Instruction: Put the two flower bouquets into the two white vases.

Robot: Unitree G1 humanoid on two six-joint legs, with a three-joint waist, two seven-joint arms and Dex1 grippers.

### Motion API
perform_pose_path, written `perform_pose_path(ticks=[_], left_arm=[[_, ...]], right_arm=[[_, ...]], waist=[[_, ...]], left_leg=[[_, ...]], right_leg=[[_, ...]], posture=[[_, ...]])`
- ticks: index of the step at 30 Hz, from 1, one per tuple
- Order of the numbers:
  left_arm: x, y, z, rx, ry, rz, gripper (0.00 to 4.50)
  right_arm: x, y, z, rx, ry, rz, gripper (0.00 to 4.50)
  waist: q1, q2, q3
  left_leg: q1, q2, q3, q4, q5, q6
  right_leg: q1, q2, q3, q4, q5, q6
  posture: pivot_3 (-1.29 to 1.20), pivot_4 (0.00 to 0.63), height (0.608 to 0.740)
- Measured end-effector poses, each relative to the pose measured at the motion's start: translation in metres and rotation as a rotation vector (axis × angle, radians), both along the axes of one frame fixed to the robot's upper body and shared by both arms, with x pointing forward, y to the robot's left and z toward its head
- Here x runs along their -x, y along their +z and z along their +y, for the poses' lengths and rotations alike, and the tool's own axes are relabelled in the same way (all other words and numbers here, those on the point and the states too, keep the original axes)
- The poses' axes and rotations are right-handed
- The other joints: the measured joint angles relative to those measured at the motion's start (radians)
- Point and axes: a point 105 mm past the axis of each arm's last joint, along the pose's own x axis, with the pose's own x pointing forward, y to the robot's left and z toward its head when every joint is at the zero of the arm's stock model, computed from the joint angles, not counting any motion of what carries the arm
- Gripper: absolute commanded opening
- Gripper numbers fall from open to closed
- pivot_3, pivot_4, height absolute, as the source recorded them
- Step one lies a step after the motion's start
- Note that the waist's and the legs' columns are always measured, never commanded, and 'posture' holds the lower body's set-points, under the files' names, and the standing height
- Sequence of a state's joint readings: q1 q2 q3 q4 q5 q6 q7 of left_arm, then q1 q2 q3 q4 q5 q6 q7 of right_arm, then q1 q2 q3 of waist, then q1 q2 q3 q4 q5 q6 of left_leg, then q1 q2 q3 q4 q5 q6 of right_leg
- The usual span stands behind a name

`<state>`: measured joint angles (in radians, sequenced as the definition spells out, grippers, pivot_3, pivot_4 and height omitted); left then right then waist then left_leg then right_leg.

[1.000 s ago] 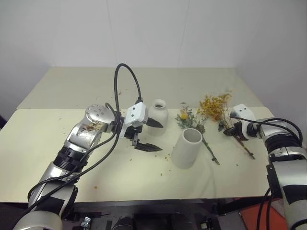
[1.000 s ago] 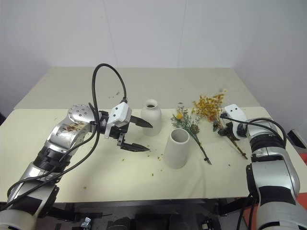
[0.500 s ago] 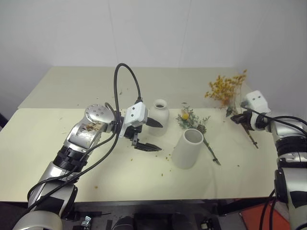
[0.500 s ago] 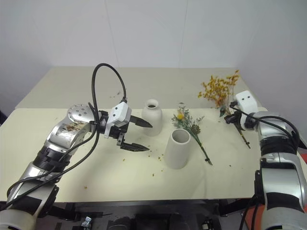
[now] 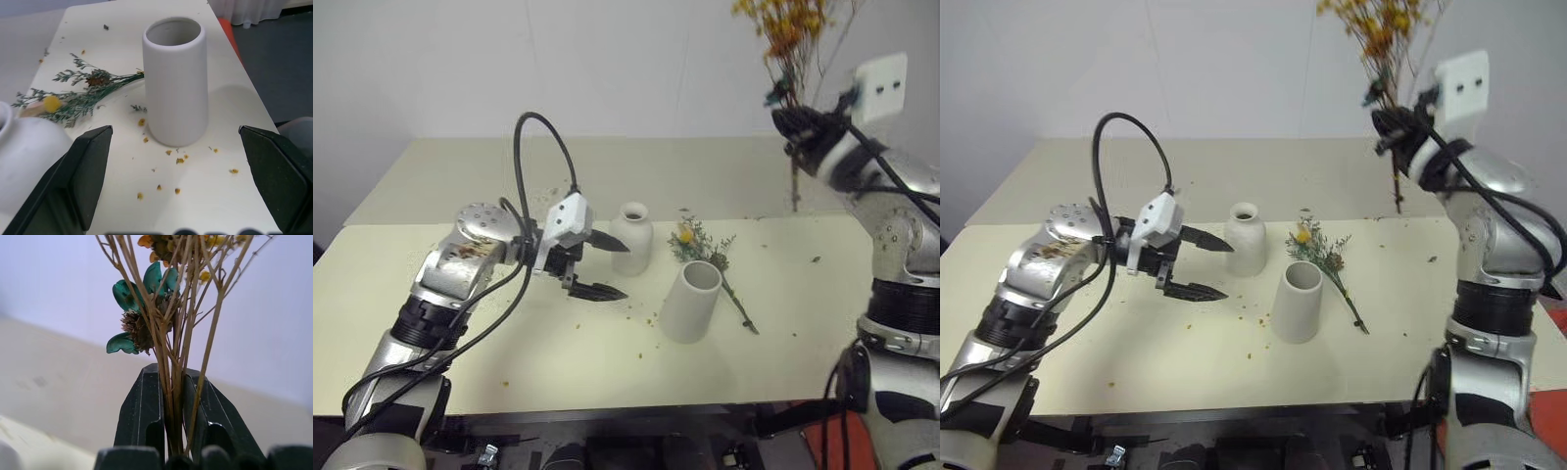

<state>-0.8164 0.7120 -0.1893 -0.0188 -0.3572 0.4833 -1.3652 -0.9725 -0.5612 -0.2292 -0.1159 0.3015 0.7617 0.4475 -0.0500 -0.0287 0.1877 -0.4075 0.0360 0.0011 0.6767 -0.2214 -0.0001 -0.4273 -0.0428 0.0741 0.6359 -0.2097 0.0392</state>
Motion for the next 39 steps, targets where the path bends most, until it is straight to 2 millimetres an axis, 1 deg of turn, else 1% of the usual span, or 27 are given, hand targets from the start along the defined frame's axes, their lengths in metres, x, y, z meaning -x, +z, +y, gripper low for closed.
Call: perform_pose_path(ticks=[2,5,9,11,12,15,19,21,25,28,31,34,39], left_arm=[[-0.001,0.0,0.009,-0.007,0.029,-0.003,4.5],[-0.002,-0.002,0.018,-0.011,0.062,0.001,4.5],[-0.003,0.001,0.03,-0.002,0.11,-0.001,4.5],[-0.002,0.001,0.039,0.012,0.142,0.015,4.5],[-0.002,0.0,0.042,0.014,0.154,0.024,4.5],[0.0,-0.006,0.055,0.01,0.204,0.053,4.5],[0.0,-0.011,0.072,-0.003,0.273,0.063,4.5],[0.0,-0.012,0.077,-0.013,0.292,0.062,4.5],[-0.002,-0.008,0.079,0.002,0.316,0.044,4.5],[-0.002,-0.01,0.081,0.003,0.324,0.047,4.5],[-0.001,-0.013,0.081,0.002,0.331,0.054,4.5],[0.0,-0.012,0.08,0.004,0.326,0.046,4.5],[0.0,-0.012,0.08,0.004,0.327,0.043,4.5]], right_arm=[[0.001,0.002,0.021,-0.025,0.029,-0.026,0.78],[-0.002,-0.002,0.047,-0.082,0.081,-0.013,0.78],[0.001,-0.001,0.09,-0.182,0.211,-0.036,0.78],[0.002,-0.002,0.108,-0.231,0.247,-0.051,0.78],[0.001,-0.003,0.114,-0.256,0.256,-0.059,0.78],[-0.003,-0.001,0.123,-0.314,0.25,-0.077,0.78],[-0.004,0.011,0.134,-0.363,0.268,-0.102,0.78],[-0.004,0.013,0.138,-0.37,0.279,-0.111,0.78],[-0.01,0.004,0.15,-0.396,0.294,-0.084,0.78],[-0.015,-0.002,0.154,-0.399,0.283,-0.083,0.78],[-0.023,-0.01,0.154,-0.392,0.229,-0.089,0.78],[-0.03,-0.017,0.154,-0.389,0.182,-0.086,0.78],[-0.031,-0.018,0.152,-0.382,0.155,-0.107,0.78]], waist=[[0.001,0.0,0.0],[0.003,0.0,0.0],[0.005,0.0,0.0],[0.003,0.0,0.0],[0.003,0.0,0.0],[0.003,0.0,0.0],[0.002,0.001,0.0],[0.004,0.001,0.0],[0.001,0.001,0.0],[0.0,0.001,0.0],[-0.001,0.001,0.0],[-0.001,0.001,0.0],[-0.004,0.001,0.0]], left_leg=[[0.0,0.0,0.0,0.0,0.0,0.0],[-0.002,0.0,0.0,0.0,0.0,0.0],[-0.004,0.0,0.0,0.0,0.0,0.0],[-0.008,0.0,0.0,0.001,0.0,0.0],[-0.009,0.0,0.0,0.0,0.0,0.0],[-0.009,0.0,0.0,0.0,0.0,0.0],[-0.009,0.001,0.0,0.0,0.0,0.0],[-0.009,0.001,-0.001,0.0,0.0,0.0],[-0.008,0.001,-0.001,0.0,0.0,0.0],[-0.008,0.001,-0.001,0.0,0.0,0.0],[-0.008,0.001,-0.001,0.0,0.0,0.0],[-0.008,0.001,-0.001,0.0,0.0,0.0],[-0.008,0.001,-0.001,0.0,0.0,0.0]], right_leg=[[0.0,0.0,0.0,0.0,0.0,0.0],[-0.002,0.0,0.0,0.001,0.001,-0.002],[-0.006,0.0,0.0,0.005,0.001,-0.004],[-0.011,0.0,0.0,0.007,0.001,-0.004],[-0.012,0.0,0.0,0.008,0.001,-0.004],[-0.012,0.0,0.0,0.008,0.001,-0.004],[-0.012,0.0,-0.001,0.008,0.001,-0.005],[-0.012,0.0,-0.002,0.008,0.0,-0.005],[-0.012,0.0,-0.002,0.009,0.0,-0.005],[-0.012,0.0,-0.002,0.009,0.0,-0.006],[-0.013,0.0,-0.002,0.009,0.0,-0.006],[-0.013,0.0,-0.002,0.009,0.0,-0.006],[-0.013,0.0,-0.002,0.009,0.0,-0.006]], posture=[[0.0,0.15,0.74],[0.0,0.15,0.74],[0.0,0.15,0.74],[0.0,0.15,0.74],[0.0,0.15,0.74],[0.0,0.15,0.74],[0.0,0.15,0.74],[0.0,0.15,0.74],[0.0,0.15,0.74],[0.0,0.15,0.74],[0.0,0.15,0.74],[0.0,0.15,0.74],[0.0,0.15,0.74]])
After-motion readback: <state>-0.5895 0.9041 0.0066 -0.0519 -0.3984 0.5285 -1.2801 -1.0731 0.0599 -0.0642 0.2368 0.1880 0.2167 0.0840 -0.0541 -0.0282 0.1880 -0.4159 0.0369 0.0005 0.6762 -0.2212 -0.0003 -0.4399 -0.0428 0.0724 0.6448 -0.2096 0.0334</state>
